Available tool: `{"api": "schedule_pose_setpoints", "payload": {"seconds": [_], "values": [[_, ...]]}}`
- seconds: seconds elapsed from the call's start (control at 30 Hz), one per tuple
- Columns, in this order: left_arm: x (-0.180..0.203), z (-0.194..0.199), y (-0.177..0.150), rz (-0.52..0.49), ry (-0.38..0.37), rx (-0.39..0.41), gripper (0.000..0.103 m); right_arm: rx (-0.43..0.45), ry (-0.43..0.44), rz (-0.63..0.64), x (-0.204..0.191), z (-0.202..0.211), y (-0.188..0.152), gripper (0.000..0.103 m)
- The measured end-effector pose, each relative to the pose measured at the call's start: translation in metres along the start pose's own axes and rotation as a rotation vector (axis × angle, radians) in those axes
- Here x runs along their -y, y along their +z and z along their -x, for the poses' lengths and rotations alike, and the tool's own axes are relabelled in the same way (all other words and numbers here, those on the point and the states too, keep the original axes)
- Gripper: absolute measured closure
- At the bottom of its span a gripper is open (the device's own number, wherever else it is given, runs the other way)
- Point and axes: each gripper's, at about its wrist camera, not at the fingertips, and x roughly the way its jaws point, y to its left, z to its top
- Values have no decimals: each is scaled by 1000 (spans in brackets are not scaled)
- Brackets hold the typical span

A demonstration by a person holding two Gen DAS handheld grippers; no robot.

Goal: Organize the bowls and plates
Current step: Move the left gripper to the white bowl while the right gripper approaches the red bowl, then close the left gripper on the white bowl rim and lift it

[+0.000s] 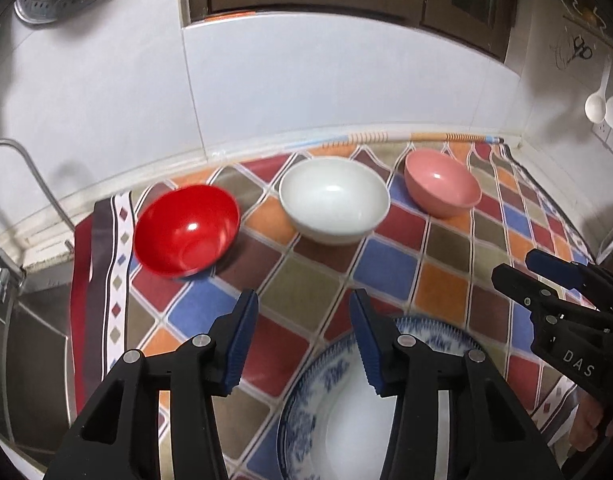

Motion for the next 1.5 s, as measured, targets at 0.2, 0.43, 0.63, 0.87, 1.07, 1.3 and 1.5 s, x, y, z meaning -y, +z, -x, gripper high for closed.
{"api": "schedule_pose_setpoints", "payload": {"seconds": [0.2, 0.43, 0.63, 0.87, 1.07, 1.3, 1.5], "values": [[-4, -17, 29, 2, 1, 11, 57, 53, 14, 24, 0, -4, 29, 51], [-12, -53, 62, -13, 20, 6, 59, 53, 59, -1, -2, -32, 60, 51], [-19, -89, 82, -19, 27, -19, 61, 29, 78, -11, -8, -67, 77, 51], [-17, -136, 92, -52, 33, -79, 65, -23, 88, -32, -8, -112, 92, 55], [-17, -167, 96, -62, 41, -126, 71, -66, 98, -42, -8, -141, 97, 60], [-12, -191, 95, -80, 38, -177, 83, -116, 112, -44, -10, -166, 97, 72], [-13, -194, 96, -81, 53, -175, 92, -137, 118, -46, -12, -176, 94, 85]]}}
